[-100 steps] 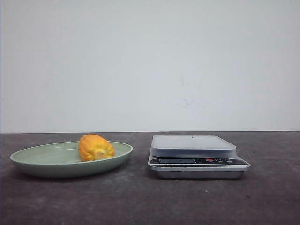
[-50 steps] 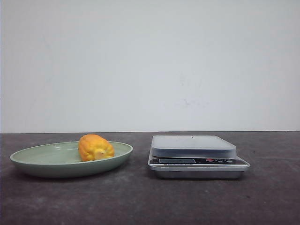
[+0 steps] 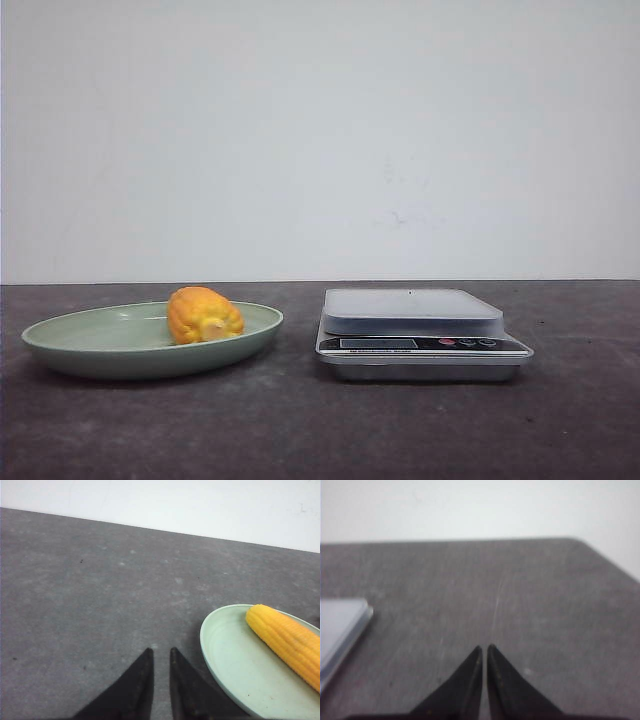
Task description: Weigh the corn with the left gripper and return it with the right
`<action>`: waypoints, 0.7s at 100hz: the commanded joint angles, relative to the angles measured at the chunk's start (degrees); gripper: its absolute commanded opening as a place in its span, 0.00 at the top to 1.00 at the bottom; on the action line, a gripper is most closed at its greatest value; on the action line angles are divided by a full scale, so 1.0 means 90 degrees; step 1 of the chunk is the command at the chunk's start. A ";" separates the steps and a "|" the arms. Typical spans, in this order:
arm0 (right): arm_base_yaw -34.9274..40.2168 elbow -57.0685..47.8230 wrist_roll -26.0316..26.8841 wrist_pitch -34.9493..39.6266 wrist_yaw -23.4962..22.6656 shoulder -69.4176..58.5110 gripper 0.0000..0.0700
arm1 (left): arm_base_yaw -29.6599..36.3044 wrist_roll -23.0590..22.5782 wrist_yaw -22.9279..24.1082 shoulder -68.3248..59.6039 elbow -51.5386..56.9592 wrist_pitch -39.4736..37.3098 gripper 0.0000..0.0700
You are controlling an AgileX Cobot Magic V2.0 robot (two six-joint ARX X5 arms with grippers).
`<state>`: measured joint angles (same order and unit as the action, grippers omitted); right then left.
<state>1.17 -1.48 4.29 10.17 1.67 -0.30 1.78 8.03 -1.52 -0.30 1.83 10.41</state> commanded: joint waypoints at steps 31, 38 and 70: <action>0.0002 0.0049 -0.0053 0.0107 -0.0160 0.0007 0.99 | 0.0007 -0.0102 -0.0015 0.0012 -0.0104 -0.0007 0.98; 0.0005 0.0046 -0.0053 0.0107 -0.0163 0.0007 0.99 | 0.0007 -0.0102 -0.0015 0.0012 -0.0104 -0.0007 0.98; 0.0005 0.0046 -0.0053 0.0107 -0.0163 0.0007 0.99 | 0.0007 -0.0102 -0.0015 0.0012 -0.0104 -0.0007 0.98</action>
